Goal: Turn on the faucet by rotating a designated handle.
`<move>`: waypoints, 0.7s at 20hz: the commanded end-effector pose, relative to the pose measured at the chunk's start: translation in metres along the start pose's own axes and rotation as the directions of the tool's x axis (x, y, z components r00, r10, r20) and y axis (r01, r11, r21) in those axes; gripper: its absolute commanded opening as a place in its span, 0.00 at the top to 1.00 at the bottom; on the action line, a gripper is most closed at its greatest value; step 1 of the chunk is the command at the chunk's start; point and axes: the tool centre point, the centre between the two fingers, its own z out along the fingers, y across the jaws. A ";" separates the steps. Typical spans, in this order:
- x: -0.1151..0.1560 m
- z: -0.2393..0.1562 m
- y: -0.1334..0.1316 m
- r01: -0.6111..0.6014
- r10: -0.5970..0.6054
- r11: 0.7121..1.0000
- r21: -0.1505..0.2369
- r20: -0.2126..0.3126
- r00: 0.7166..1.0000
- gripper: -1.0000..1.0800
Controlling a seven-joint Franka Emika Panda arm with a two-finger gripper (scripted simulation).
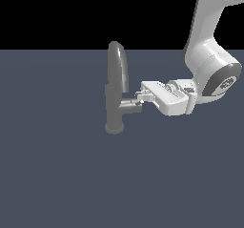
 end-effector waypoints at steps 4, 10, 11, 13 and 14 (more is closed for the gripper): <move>0.015 0.000 0.008 -0.006 0.006 1.000 0.000 0.003 1.000 1.00; 0.053 -0.001 0.023 -0.020 0.020 1.000 0.001 0.007 1.000 1.00; 0.059 -0.001 0.026 -0.022 0.022 1.000 0.001 0.007 1.000 1.00; 0.065 -0.001 0.028 -0.024 0.024 1.000 0.001 0.008 1.000 1.00; 0.043 0.000 0.017 0.009 -0.009 1.000 -0.008 0.008 1.000 1.00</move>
